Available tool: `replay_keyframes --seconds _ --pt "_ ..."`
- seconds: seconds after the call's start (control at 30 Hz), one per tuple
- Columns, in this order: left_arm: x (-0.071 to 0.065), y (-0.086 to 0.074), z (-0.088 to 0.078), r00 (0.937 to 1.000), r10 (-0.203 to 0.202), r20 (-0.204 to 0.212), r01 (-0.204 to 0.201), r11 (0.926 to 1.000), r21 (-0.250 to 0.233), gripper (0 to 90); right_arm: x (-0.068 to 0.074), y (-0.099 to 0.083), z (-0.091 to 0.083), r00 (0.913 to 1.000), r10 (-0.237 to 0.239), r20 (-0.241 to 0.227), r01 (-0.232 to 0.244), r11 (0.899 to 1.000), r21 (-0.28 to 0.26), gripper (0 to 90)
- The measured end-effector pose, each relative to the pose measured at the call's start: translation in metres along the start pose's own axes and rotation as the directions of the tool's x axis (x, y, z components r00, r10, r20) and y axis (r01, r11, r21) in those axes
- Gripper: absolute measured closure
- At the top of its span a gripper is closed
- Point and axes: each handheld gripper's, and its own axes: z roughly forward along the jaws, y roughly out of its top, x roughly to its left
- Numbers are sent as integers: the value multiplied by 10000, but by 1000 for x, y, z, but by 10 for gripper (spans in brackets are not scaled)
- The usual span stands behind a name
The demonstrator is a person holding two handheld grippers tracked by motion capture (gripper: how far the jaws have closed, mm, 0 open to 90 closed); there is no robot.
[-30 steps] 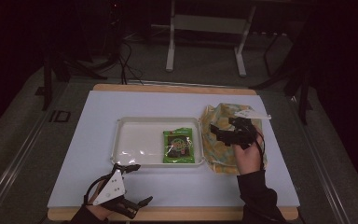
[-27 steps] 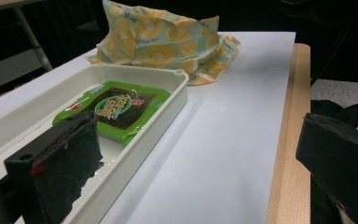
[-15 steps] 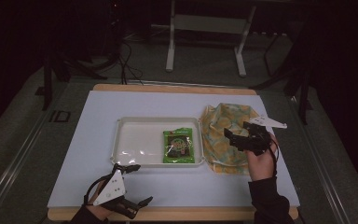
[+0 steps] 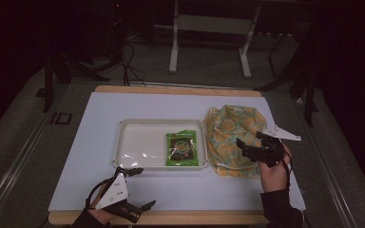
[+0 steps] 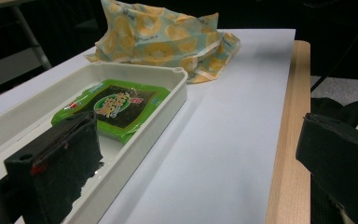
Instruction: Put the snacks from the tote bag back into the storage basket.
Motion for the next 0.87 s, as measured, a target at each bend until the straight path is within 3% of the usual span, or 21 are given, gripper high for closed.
replay_keyframes --seconds 0.63,0.87 --pt "-1 1 0 10000 34 51 -34 10000 -27 3 -10 -22 -13 9973 53 738 -11 9983 -574 121" --pt "-1 1 0 10000 60 34 -60 10000 -6 3 -13 -23 -12 9970 96 769 -51 9983 -585 121"
